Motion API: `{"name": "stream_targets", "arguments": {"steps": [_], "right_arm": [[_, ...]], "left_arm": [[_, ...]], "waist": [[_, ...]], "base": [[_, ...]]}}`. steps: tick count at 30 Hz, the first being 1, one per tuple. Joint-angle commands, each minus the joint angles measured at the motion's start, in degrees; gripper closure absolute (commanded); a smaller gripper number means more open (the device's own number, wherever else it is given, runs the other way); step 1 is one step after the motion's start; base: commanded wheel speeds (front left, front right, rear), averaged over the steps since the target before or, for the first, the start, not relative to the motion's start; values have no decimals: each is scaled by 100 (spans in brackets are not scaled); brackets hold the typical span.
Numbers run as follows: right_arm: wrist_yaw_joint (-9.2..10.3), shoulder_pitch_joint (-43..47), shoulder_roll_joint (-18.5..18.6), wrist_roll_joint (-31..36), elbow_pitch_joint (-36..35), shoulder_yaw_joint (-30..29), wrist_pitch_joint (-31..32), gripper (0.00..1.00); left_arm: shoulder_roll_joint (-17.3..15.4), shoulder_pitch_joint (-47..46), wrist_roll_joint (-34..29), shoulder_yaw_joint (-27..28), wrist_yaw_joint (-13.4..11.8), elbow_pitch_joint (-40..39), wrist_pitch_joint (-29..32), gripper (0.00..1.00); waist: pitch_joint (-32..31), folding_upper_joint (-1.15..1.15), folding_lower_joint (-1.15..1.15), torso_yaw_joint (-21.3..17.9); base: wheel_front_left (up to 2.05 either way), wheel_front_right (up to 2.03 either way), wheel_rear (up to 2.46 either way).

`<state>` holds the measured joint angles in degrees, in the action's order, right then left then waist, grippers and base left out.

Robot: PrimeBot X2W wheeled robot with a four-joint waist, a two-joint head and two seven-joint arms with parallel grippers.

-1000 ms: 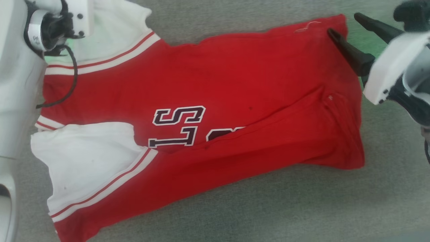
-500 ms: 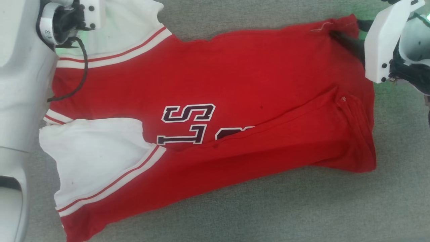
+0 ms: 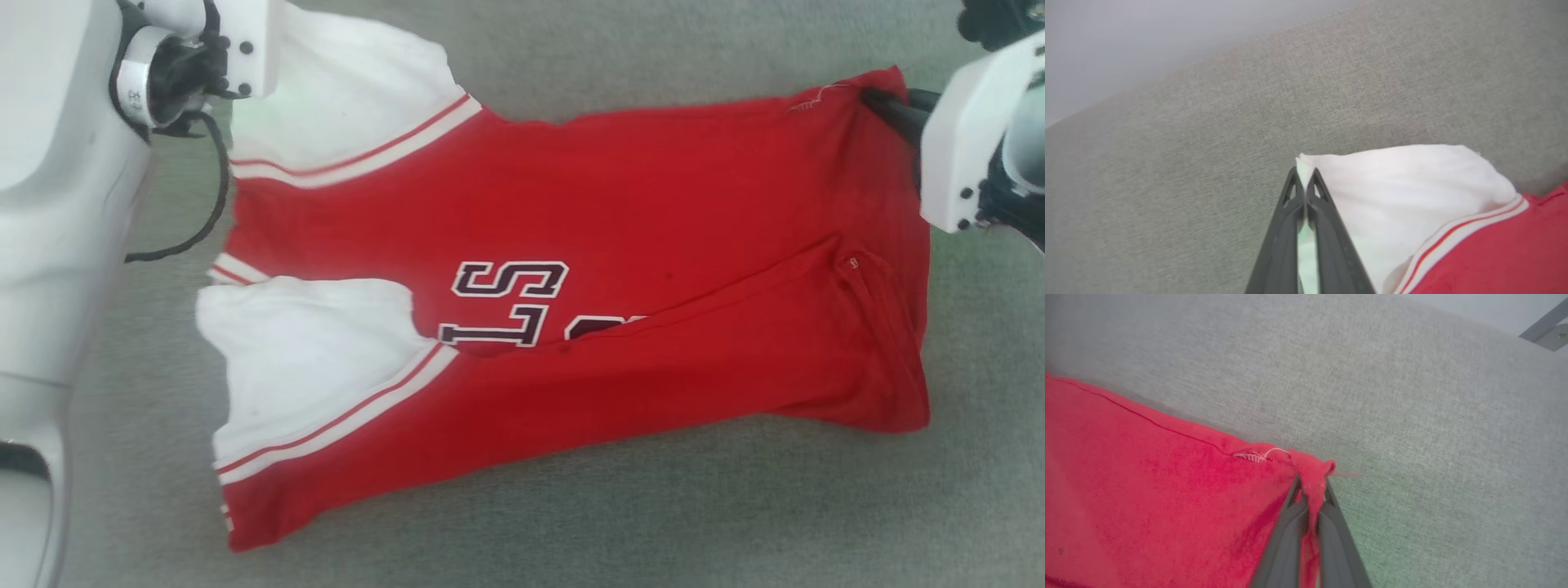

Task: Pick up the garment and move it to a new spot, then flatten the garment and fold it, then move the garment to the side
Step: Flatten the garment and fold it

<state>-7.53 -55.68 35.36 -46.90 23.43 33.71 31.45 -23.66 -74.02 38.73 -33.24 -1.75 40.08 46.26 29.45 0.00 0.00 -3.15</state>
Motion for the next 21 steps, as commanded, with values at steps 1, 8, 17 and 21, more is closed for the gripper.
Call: {"name": "stream_targets", "arguments": {"steps": [1, 8, 17, 21], "right_arm": [[8, 137, 72, 49, -107, -48, -106, 100], [8, 694, 394, 124, -702, -388, -264, 100], [7, 1794, 876, 176, -1762, -944, -38, 100], [7, 2422, 1032, 128, -2122, -1286, 69, 100]], "left_arm": [[-100, 138, 17, -27, 31, -182, 67, 100], [-475, 680, 68, -106, -197, -1585, 539, 100], [-1191, 2110, 113, -186, -1073, -4288, 1289, 100], [-1506, 2810, 47, -242, -1512, -5311, 1470, 100]], "waist": [[-231, 0, 0, 180], [-606, 0, 0, 415], [-842, 0, 0, 573], [-878, 0, 0, 601]], "base": [[0, 0, 0], [0, 0, 0], [0, 0, 0], [0, 0, 0]]}}
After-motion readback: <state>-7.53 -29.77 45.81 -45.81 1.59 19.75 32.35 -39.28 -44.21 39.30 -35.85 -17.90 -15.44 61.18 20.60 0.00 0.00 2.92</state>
